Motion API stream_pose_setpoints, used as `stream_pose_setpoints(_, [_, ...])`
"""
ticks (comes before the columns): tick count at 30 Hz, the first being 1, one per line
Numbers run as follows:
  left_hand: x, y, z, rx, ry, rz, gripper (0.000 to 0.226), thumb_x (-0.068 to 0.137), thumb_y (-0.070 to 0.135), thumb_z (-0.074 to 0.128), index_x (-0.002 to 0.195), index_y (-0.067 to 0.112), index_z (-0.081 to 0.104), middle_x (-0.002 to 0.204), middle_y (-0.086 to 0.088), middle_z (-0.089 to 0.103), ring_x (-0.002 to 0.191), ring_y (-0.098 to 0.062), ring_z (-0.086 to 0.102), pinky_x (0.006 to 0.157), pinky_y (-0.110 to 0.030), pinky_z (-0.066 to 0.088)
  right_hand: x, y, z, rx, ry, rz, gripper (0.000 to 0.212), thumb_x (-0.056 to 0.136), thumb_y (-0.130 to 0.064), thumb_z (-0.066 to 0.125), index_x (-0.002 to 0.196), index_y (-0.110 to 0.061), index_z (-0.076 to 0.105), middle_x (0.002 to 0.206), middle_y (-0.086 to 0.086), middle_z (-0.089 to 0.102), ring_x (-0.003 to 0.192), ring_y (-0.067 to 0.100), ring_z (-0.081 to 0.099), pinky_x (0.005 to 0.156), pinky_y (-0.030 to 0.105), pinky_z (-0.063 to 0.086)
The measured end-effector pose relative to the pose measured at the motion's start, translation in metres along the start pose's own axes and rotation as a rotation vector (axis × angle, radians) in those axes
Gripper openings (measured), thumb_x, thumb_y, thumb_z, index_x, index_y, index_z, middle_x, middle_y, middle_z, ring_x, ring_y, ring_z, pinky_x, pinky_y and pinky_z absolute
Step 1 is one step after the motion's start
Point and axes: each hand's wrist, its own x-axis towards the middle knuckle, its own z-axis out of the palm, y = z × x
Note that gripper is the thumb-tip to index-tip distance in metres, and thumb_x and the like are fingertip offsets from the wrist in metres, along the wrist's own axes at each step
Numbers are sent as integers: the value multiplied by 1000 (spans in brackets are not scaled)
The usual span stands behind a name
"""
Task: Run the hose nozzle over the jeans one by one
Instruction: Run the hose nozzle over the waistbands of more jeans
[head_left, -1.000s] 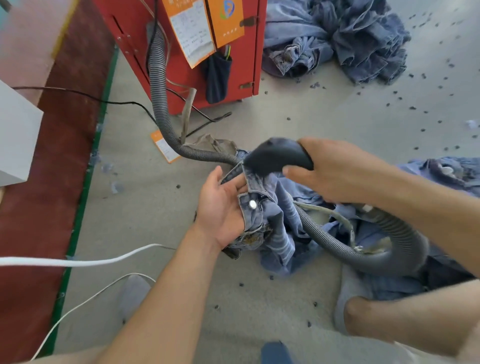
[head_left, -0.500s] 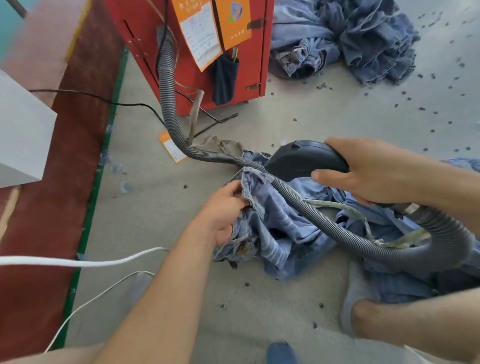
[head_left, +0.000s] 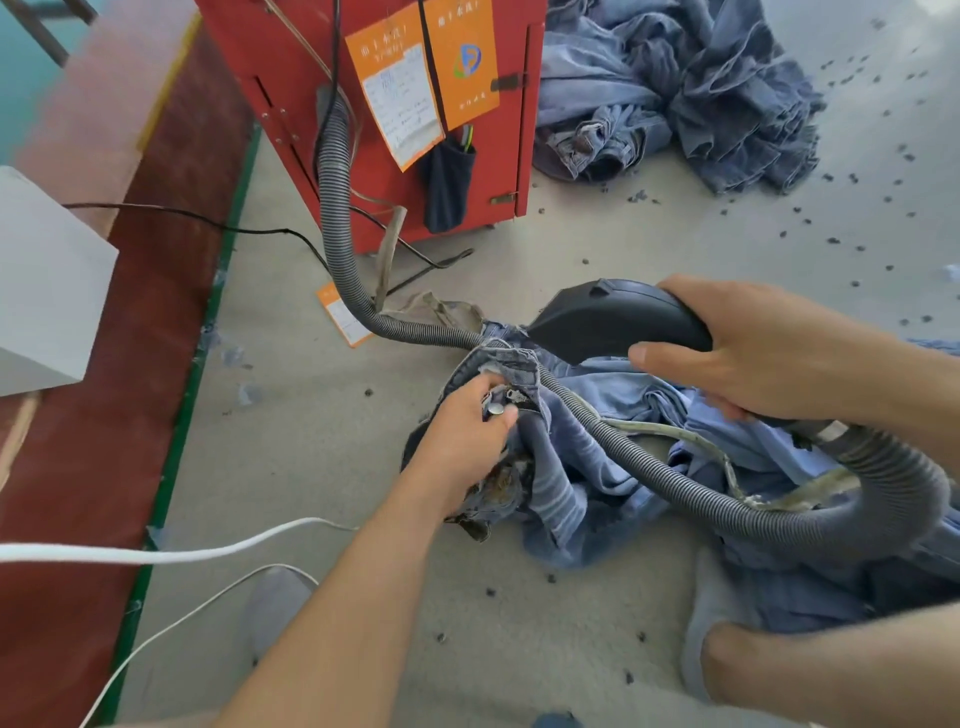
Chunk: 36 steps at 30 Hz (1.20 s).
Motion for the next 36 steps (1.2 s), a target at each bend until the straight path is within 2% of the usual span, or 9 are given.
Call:
stream_pose_setpoints(1, [1,-2,1,158,39,28,18,102,18,58,110,34,56,103,19,66,97,3,62,78,-12,47,0,0,-1,6,6,1,15,91,-50,60,93,-37,53,59,-17,66,37,11,59,36,18,42])
stream_pose_setpoints(3, [0,-4,3,77,90,-85,15,101,23,62,108,27,49,107,8,64,99,-8,63,83,-26,52,-1,0,-2,14,15,0,14,93,-48,61,94,-36,53,58,-19,65,36,10,57,35,17,40])
stream_pose_setpoints(6, [-4,1,5,-492,13,-278,17,94,6,71,105,16,64,104,-9,75,91,-21,75,83,-40,63,-2,0,-2,5,24,-7,14,94,-47,62,95,-36,53,59,-22,65,36,10,57,36,17,40])
stream_pose_setpoints(9, [-9,11,7,-783,-150,-216,29,88,-12,68,113,3,69,108,-17,76,91,-26,75,87,-39,63,-2,0,-4,-3,22,-18,14,94,-46,62,94,-36,53,58,-23,64,36,9,57,37,17,41])
stream_pose_setpoints(13, [-16,23,15,-763,-143,-133,32,96,-16,53,119,1,68,117,-21,74,102,-26,73,92,-34,60,-5,-6,-5,-101,-1,-22,19,89,-54,57,90,-36,51,69,-30,63,48,2,61,43,18,38])
stream_pose_setpoints(16, [-18,26,17,-719,-106,-87,33,98,-16,50,117,3,70,116,-19,74,102,-24,71,94,-31,59,-5,-9,5,-206,-14,-27,20,87,-56,56,91,-36,52,66,-9,64,60,-1,61,50,25,37])
stream_pose_setpoints(24, [-26,29,17,-785,-204,-55,43,97,-20,43,131,-1,62,128,-23,68,113,-28,68,105,-42,53,15,-8,8,-245,120,78,26,98,-48,58,104,-24,52,79,-1,61,63,15,58,53,31,39])
stream_pose_setpoints(30, [-19,34,17,-933,-158,-49,50,97,-22,34,137,-2,55,132,-18,67,115,-19,68,96,-26,56,-5,-21,25,-342,-8,16,22,95,-50,57,98,-29,50,73,-6,59,61,12,56,51,29,36])
stream_pose_setpoints(36, [-14,32,32,-906,-4,-91,56,97,-24,33,144,-1,51,128,-14,70,119,-22,67,108,-36,51,6,-7,19,-347,122,118,28,99,-49,54,99,-22,46,75,0,56,63,18,53,51,31,34])
